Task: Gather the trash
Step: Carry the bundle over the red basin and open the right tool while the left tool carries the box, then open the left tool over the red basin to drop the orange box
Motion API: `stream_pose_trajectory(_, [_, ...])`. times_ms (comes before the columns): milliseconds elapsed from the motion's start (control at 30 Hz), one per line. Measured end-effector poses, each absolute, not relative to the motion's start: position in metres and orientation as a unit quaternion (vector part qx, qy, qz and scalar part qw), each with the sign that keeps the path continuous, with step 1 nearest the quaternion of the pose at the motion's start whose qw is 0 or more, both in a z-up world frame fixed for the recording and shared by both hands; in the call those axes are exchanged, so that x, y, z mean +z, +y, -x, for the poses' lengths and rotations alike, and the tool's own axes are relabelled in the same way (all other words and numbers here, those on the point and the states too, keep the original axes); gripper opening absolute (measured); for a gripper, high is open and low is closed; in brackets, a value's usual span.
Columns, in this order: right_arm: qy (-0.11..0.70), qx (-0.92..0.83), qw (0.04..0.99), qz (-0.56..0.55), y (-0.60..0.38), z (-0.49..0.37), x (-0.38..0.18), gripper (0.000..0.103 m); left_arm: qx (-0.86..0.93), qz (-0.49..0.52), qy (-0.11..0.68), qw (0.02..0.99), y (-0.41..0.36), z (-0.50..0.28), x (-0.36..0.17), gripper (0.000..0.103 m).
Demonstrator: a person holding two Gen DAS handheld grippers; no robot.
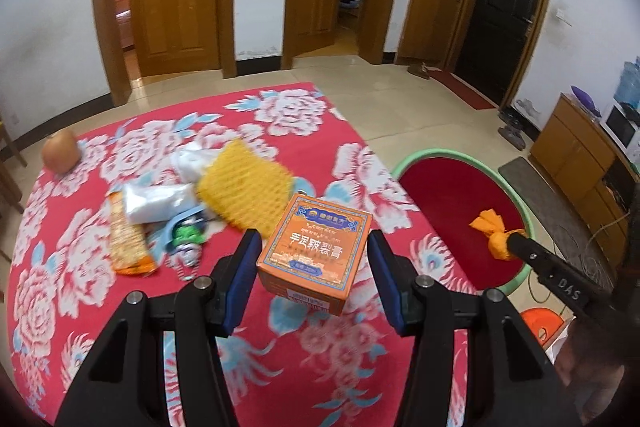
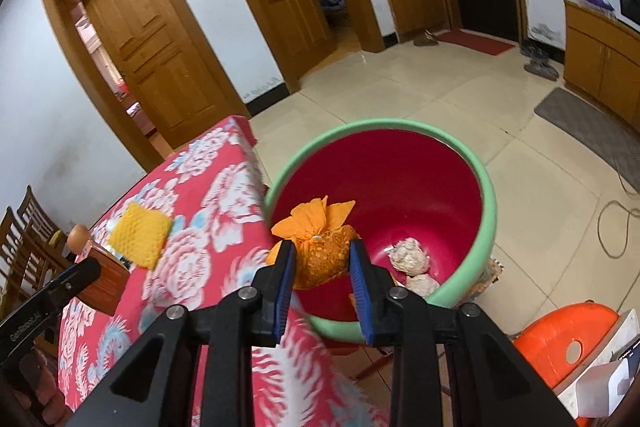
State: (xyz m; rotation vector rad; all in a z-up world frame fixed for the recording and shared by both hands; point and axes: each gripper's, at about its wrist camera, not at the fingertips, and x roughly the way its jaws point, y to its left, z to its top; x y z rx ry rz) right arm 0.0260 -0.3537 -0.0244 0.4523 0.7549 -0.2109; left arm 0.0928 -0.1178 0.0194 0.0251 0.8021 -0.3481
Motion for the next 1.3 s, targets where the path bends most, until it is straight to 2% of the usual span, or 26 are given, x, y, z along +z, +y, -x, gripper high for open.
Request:
stream_pose_trajectory(233, [0.374,-0.116,0.886,-0.247,-0.372,-0.027,-0.035,0.042,-0.206,-0.026,0.387,0.898,-0.154,-0.103,0.015,0.055])
stream_pose_trajectory(600, [0.368,-0.131,0.877,-0.279,-0.393,-0.019,-0.035,0.047,-0.243,-0.046,0.388,0.888,-0.198,-0.112,0.01,0.055])
stream_pose_trajectory(733, [0.362,-0.144,0.873,-0.292,-0.402,-0.014,-0.035,0.055,-0.26,-0.054,0.393,0.88,-0.215,-0.114,0.003,0.055])
stream_pose_trajectory(1067, [0.356,-0.164,0.865,-0.313,-0.417,-0.009,-0.039,0.059,-0.312,-0.069,0.398,0.86,-0.256,-0.119,-0.008,0.055])
stream_pose_trajectory(1233, [0.352,-0.166,0.865,-0.317,-0.42,-0.008,-0.039,0.06,-0.31,-0.072,0.393,0.863,-0.261,-0.118,-0.008,0.065])
stream_pose_trajectory(1300, [0.352,-0.166,0.865,-0.317,-0.421,-0.007,-0.039,0.06,-0.307,-0.069,0.392,0.864,-0.26,-0.118,-0.007,0.065])
